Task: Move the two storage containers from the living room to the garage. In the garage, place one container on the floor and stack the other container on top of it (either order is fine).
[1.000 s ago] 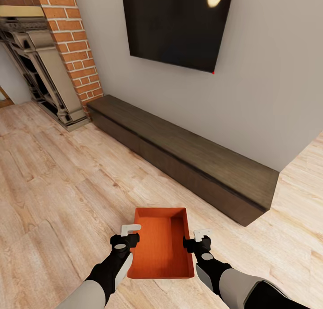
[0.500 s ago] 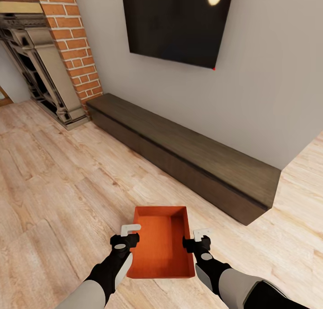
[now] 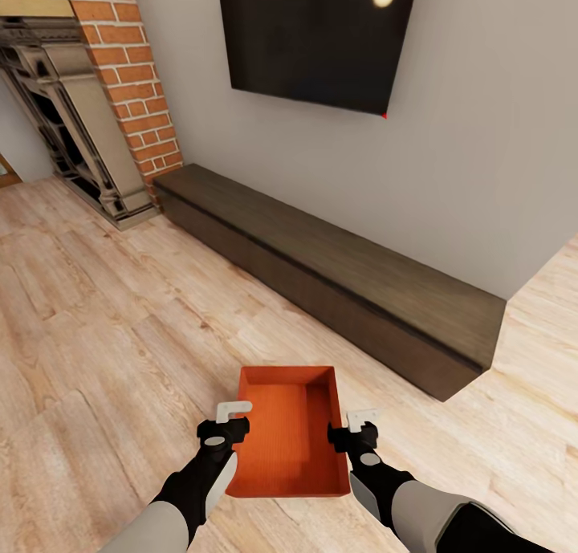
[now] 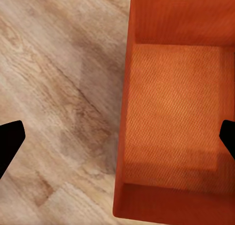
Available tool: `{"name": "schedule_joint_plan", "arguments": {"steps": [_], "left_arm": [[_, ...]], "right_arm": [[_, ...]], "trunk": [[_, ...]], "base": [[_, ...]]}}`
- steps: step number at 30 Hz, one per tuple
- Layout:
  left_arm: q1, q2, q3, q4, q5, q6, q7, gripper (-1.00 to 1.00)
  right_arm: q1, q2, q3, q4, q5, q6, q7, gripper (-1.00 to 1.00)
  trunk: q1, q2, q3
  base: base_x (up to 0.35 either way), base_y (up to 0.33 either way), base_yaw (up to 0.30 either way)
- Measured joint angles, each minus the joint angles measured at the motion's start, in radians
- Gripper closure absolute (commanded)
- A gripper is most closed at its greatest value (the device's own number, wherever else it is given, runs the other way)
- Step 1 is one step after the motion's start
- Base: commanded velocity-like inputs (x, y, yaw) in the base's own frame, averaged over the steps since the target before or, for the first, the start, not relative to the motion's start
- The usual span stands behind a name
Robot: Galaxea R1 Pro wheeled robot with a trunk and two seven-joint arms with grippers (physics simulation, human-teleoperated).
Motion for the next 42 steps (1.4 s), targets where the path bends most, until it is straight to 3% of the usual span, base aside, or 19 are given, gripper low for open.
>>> {"name": "schedule_joint_plan", "arguments": {"steps": [42], "left_arm": [[0.000,0.014,0.000,-0.003,0.000,0.000,0.000,-1.00]], "right_arm": [[0.000,-0.002,0.000,-0.002,-0.001,-0.001,0.004,-1.00]], "trunk": [[0.161,-0.294,-0.132]], "base": [[0.000,0.000,0.000]]}}
